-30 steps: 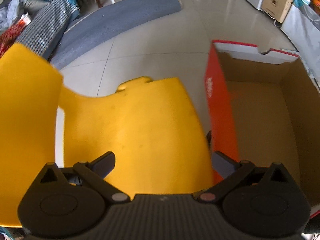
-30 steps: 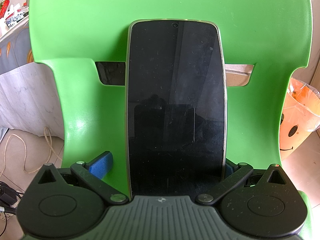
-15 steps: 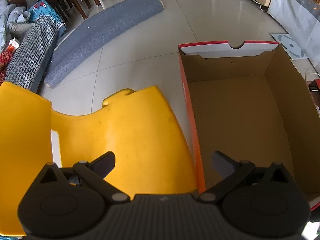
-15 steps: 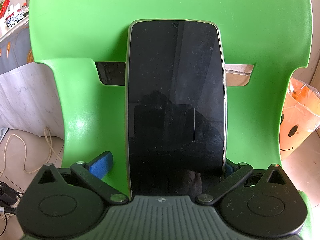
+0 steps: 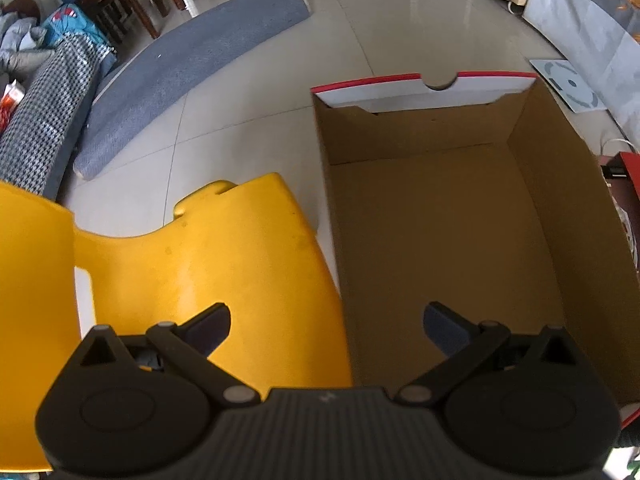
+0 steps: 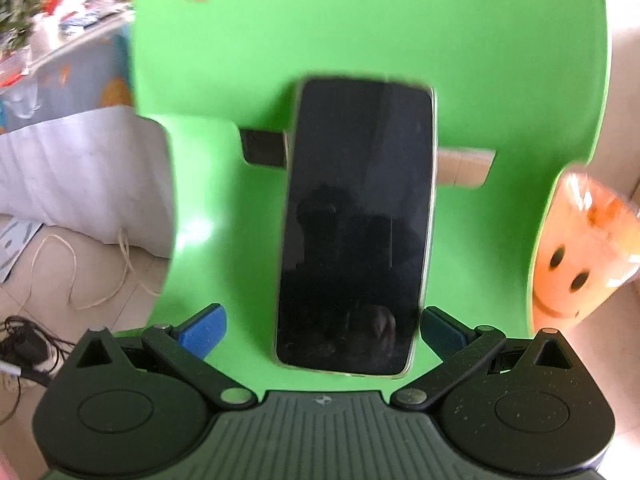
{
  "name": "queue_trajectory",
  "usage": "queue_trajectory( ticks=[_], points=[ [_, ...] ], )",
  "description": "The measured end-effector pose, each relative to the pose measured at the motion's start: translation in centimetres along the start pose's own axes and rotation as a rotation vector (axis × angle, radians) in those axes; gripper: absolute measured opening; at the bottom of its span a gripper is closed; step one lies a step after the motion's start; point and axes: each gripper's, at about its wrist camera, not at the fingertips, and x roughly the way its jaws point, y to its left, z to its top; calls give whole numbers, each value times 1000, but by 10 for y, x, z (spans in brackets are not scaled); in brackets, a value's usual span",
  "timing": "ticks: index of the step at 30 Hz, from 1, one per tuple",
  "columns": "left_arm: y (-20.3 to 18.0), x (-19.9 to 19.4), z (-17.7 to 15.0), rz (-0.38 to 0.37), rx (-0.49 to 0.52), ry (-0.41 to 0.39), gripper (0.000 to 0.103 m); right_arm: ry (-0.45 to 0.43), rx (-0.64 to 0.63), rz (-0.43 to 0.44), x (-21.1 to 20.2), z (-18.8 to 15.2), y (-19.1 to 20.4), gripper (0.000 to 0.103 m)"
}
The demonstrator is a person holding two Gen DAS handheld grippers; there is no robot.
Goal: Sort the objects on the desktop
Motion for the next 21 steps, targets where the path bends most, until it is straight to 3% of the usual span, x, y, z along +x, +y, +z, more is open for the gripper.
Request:
queue_trajectory(
  ticks=[3,6,10,12,21],
  points=[
    [-2,0,4,13,6,2,103,-39,-72,42,-20,6,8,103],
    [-7,2,2,36,30,-6,103,-61,-130,13,-41,14,17,103],
    [-27,0,19,72,69,26,103,-99,-139,95,-57,23,21,103],
    [-60,8,65,99,47,40,103,-94,-182,156,-72,31,33,103],
    [-81,14,84,109,37,67,103,-111,-432,494,-99,56,132,103]
  ],
)
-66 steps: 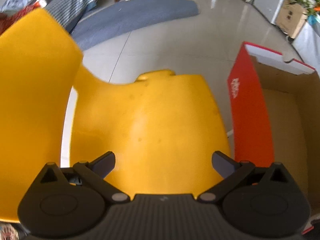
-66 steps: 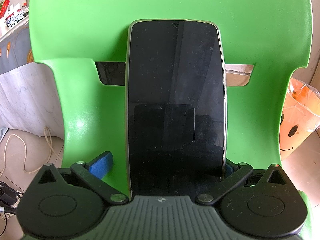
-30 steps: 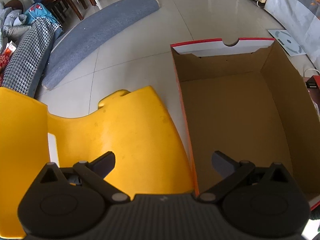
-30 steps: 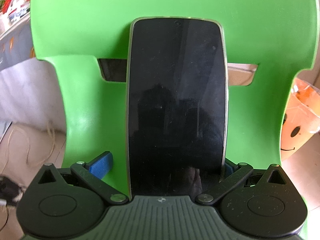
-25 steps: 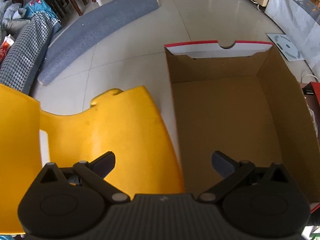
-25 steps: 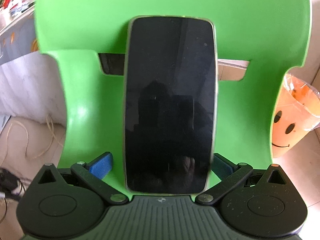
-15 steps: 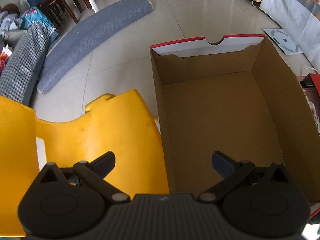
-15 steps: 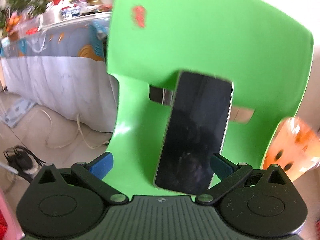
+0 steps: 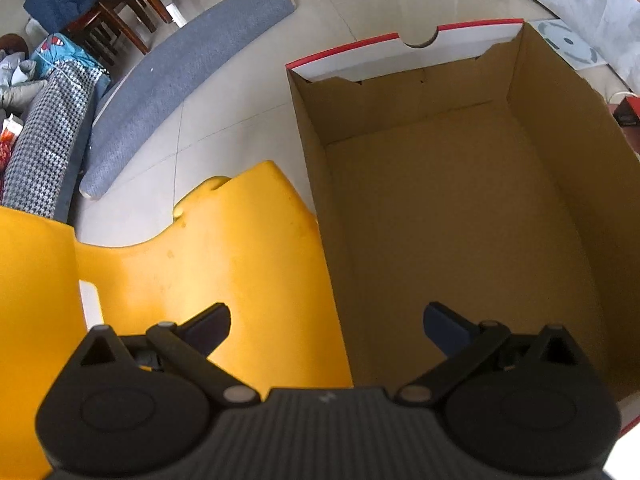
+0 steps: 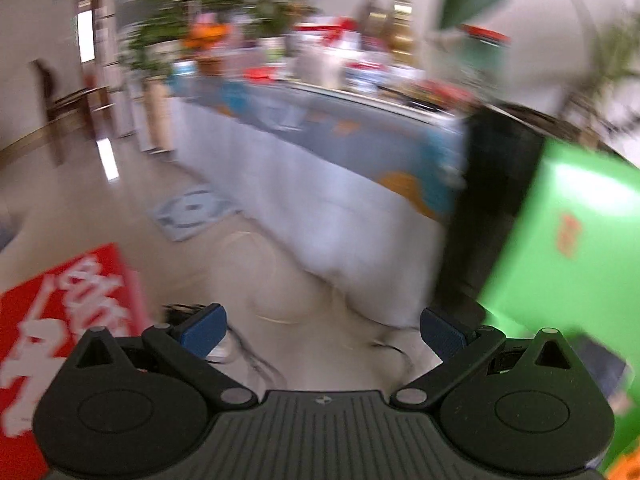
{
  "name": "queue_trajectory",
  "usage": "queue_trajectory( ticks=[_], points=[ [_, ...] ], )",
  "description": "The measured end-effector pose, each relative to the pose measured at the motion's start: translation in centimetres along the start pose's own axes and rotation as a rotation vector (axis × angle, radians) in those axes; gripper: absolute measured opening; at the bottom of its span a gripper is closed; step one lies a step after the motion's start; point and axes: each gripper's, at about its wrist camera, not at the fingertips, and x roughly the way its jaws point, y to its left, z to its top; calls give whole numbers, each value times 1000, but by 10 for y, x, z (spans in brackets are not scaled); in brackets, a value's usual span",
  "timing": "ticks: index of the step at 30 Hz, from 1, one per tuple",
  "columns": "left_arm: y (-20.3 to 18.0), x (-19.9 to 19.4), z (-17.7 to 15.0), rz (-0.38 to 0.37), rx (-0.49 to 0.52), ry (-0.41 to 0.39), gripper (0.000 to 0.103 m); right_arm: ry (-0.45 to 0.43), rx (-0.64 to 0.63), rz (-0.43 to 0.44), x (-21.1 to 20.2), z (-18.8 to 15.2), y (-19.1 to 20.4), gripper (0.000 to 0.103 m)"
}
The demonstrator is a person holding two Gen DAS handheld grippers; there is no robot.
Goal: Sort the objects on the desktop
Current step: 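Swing the right tool toward the pink tray of silver foil packets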
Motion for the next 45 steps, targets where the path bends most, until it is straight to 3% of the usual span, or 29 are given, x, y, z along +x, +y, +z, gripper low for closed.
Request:
queue_trajectory(
  ticks=[4,12,18,24,29,33,35,39,45],
  points=[
    [-5,4,1,18,0,11,103,-10,-57,109,15,30,40,103],
    [-12,23,3,54,24,33,103,-19,-156,237,23,81,124,103],
    [-15,35,-2,87,58,41,103,-41,-183,365,12,99,197,103],
    [-7,41,-6,93,47,46,103,-12,-208,545,4,71,275,103],
    [-6,40,-4,72,37,15,103,90,-384,620,8,22,328,103],
    [-4,34,2,29,5,-46,103,144,-515,627,8,-4,346,103],
    [-7,31,6,50,7,-81,103,153,-547,637,6,-12,348,103],
    [-9,19,16,99,0,-179,103,186,-566,608,10,-22,350,103],
    [-16,8,27,71,-15,-274,103,269,-526,573,16,-25,357,103]
  ],
)
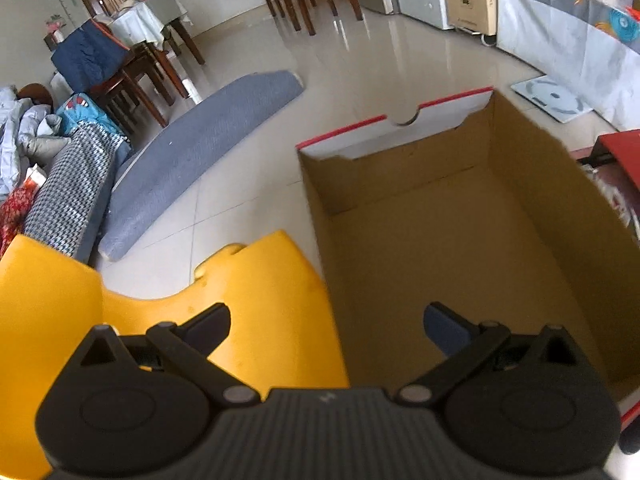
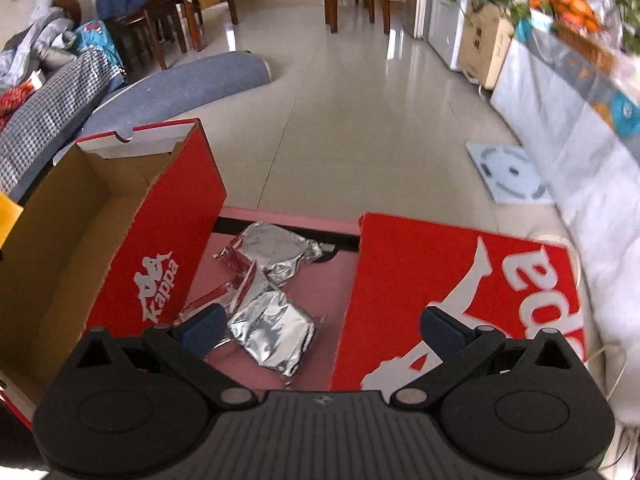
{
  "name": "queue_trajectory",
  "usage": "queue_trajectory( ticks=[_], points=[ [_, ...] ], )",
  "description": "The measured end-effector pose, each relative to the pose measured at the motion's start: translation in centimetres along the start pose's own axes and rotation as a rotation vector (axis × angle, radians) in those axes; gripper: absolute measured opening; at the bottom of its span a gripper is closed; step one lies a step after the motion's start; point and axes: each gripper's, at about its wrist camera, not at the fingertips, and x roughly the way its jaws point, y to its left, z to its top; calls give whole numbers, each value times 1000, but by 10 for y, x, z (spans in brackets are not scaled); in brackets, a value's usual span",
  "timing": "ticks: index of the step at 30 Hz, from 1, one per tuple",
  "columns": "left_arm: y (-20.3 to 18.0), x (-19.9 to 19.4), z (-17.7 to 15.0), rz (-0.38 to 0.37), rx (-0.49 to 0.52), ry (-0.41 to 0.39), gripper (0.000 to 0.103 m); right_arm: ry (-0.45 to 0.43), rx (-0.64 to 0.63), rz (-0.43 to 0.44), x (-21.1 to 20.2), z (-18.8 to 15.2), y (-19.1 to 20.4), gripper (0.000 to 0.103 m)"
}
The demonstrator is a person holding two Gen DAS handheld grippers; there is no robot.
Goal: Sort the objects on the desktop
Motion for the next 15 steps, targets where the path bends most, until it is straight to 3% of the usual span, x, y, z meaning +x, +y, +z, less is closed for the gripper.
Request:
queue_trajectory(
  ticks=[7,15],
  points=[
    [-54,5,17,-13,159,-39,103,41,10,29,5,2,7,103],
    [-59,23,23,-46,39,45,103,88,62,22,9,3,-1,103]
  ],
)
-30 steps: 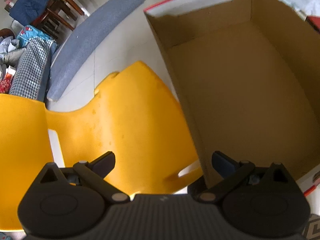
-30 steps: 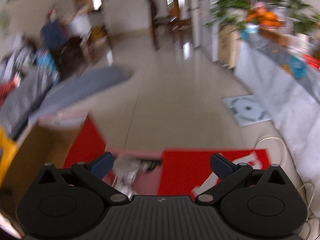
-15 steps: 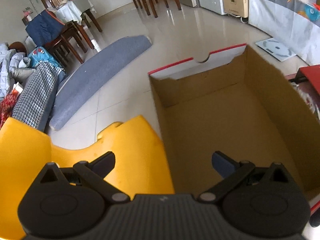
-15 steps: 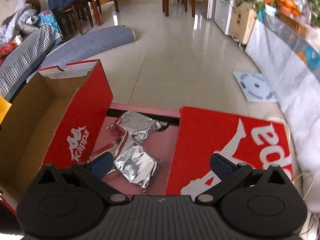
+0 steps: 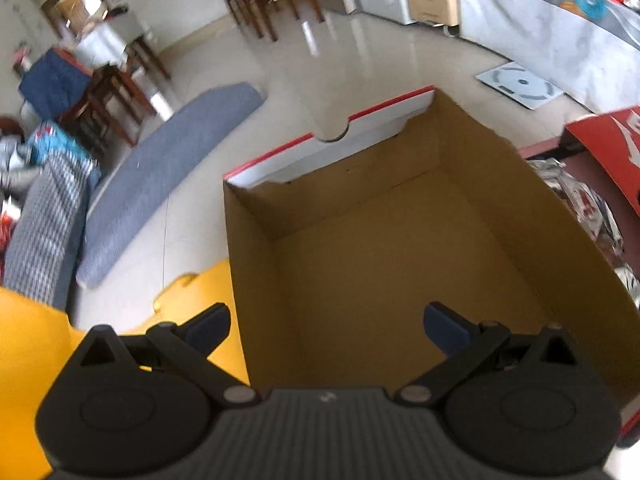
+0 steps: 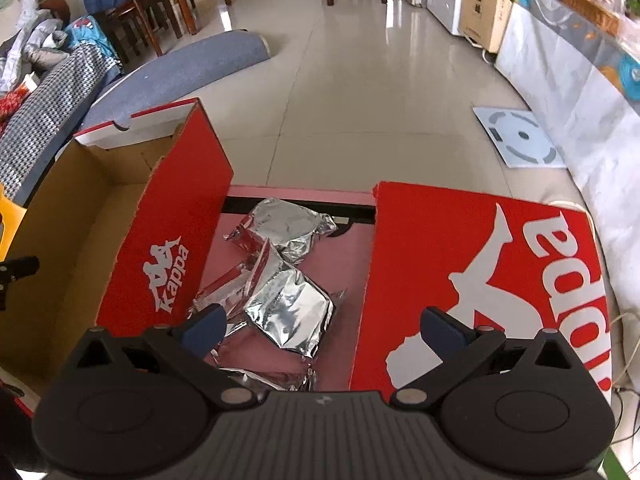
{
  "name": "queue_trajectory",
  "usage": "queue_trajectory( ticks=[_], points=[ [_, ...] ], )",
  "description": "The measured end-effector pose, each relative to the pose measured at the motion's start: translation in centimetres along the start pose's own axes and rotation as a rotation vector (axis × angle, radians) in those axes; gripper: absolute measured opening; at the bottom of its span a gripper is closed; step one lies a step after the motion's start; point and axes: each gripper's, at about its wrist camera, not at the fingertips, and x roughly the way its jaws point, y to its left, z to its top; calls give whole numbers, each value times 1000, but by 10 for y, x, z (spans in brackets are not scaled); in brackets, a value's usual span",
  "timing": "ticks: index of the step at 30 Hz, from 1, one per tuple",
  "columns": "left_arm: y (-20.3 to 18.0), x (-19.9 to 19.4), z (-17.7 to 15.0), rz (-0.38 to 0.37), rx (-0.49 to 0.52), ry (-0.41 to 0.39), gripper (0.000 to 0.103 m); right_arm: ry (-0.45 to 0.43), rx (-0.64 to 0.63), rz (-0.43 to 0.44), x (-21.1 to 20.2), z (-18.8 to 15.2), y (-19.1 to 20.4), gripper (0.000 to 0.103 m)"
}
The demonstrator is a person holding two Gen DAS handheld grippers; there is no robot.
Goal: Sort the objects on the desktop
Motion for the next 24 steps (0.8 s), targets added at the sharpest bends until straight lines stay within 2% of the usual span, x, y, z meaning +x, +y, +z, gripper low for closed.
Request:
queue_trajectory(
  ticks=[3,5,9,11,13,15,19,22,24],
  points=[
    [1,4,-5,-34,-37,46,103,27,45,-7,-1,0,-2,103],
    [-2,5,-8,-33,-38,65,103,43,53,8,-2,-1,0,103],
    [-10,-4,-19,-42,-65,85,103,60,90,-19,-6,-11,4,103],
    [-15,-14,-24,-31,-53,49,103,41,84,35,-12,-18,7,103],
    [-16,-23,-27,0,-27,-1,103,38,54,23,-17,-21,11,103],
    [-11,-23,-26,18,-55,0,103,18,59,-6,-23,-19,13,103],
    [-3,-24,-23,-68,-119,9,103,-18,63,29,-33,-17,20,103],
    [-10,-28,-24,-7,-74,-17,103,-29,16,8,-36,-18,30,103],
    [-13,-28,-24,-13,-75,-7,103,-26,14,11,-37,-17,32,103]
  ],
)
